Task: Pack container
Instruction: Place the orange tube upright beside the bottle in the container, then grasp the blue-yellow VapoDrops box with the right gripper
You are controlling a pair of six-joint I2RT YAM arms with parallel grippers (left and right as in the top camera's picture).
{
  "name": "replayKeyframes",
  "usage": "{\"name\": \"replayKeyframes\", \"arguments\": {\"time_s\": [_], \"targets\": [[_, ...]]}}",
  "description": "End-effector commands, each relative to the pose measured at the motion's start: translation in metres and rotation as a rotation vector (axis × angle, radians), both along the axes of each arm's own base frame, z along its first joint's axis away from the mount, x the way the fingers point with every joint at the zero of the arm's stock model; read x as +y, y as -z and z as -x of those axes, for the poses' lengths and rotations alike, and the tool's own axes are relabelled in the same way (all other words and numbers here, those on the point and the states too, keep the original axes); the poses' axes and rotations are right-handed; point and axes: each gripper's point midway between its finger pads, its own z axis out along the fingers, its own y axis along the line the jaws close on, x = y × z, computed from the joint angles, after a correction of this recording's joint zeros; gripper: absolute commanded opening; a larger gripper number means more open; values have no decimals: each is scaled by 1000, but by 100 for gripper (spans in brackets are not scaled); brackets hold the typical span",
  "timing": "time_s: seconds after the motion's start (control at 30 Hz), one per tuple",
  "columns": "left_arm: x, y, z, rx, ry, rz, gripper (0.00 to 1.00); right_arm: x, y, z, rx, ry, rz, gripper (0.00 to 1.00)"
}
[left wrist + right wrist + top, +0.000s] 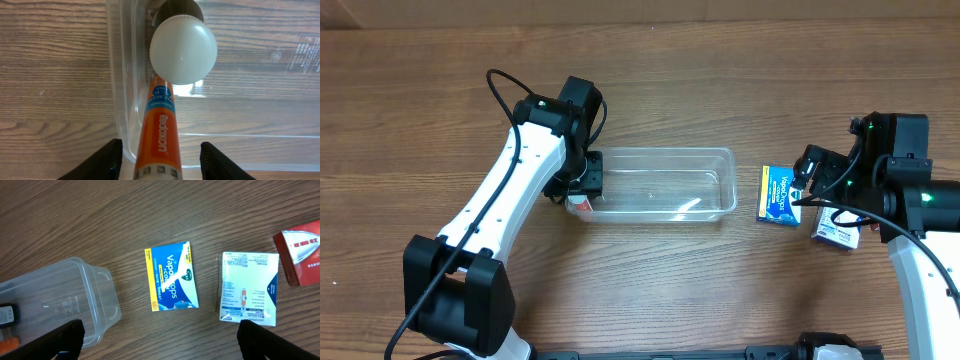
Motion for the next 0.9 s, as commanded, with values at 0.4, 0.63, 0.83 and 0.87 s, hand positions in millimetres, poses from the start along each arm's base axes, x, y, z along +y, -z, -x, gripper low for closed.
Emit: {"name": "replayKeyframes", "arguments": {"time_s": [0.4,0.63,0.83,0.87], "targets": [[95,-201,-7,-572,-212,1,100,-16,-18,-14,-7,43,72,100],[131,-172,-7,-475,-345,38,100,-5,108,-37,411,-19,1,100],[132,-161,-14,-439,-341,34,100,16,164,-37,536,-140,18,100],[132,-160,-14,-437,-337,33,100,20,168,-38,536,-156,22,100]]}}
